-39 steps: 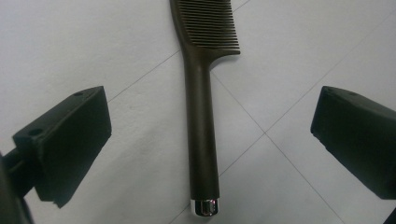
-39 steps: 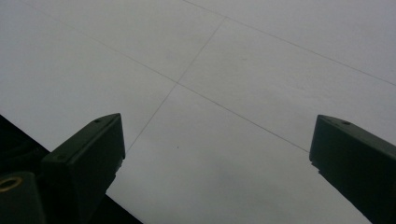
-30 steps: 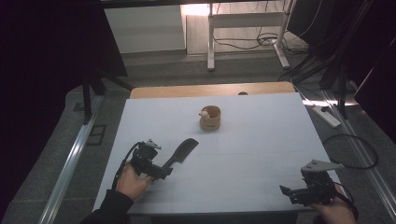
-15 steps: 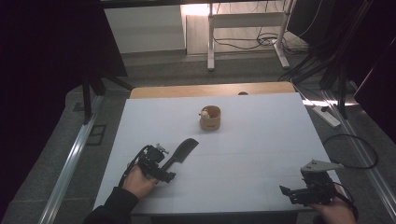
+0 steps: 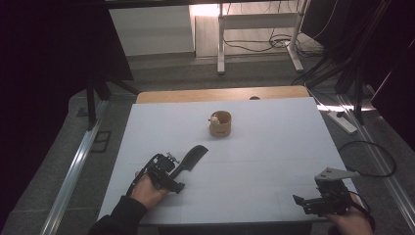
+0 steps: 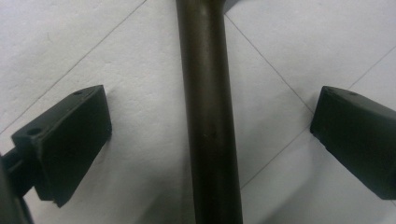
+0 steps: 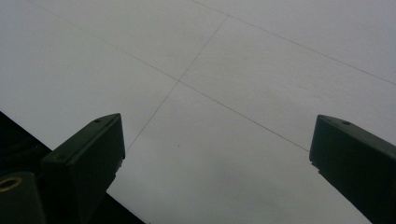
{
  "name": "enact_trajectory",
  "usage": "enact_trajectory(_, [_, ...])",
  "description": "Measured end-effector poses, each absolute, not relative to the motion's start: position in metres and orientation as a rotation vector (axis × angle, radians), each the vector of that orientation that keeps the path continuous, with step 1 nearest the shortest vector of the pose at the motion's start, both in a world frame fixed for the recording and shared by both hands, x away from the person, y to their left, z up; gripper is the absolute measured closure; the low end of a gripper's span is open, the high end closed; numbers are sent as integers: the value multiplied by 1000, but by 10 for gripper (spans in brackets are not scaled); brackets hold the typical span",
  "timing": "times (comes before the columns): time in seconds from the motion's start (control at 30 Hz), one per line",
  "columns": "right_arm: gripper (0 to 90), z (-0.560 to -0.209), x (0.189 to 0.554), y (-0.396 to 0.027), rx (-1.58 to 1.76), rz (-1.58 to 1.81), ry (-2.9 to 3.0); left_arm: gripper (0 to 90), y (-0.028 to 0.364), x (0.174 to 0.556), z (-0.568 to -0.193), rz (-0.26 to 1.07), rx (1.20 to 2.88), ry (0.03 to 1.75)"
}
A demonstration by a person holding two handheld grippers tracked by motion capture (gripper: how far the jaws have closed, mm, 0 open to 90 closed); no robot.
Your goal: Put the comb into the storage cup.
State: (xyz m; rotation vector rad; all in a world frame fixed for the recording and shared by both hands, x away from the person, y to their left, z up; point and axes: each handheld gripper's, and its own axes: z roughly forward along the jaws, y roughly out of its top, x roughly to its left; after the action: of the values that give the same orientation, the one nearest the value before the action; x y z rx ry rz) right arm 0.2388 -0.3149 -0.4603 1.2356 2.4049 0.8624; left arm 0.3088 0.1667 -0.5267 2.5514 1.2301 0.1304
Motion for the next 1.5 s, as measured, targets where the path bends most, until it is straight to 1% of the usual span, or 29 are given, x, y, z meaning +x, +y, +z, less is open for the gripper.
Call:
enact_trajectory(0.17, [38,-460,239,-315,1234,861,2408,6,166,309,-525,123,2569,1234])
enact_trajectory(0.27, [38,-460,239,-315,1233,860,2409,59,165,309,-522,117,2573,1239])
enact_trajectory(0.5, [39,-461,239,-315,1231,860,2411,357,171,308,-514,134,2541,1261])
enact_trajectory(0.63, [39,-461,239,-315,1229,858,2415,498,169,306,-512,137,2555,1232])
enact_trajectory(0.67, [40,-461,239,-314,1229,858,2415,542,169,306,-512,136,2557,1224])
enact_trajectory(0.73, [40,-461,239,-314,1229,857,2416,659,168,306,-511,136,2562,1215])
enact_trajectory(0.8, [41,-461,239,-314,1229,856,2417,712,169,307,-511,125,2556,1224])
enact_trajectory(1.3, [43,-461,239,-314,1226,854,2421,723,176,309,-512,68,2510,1224])
enact_trajectory(1.5, [43,-461,239,-314,1223,853,2422,723,181,308,-509,74,2482,1222])
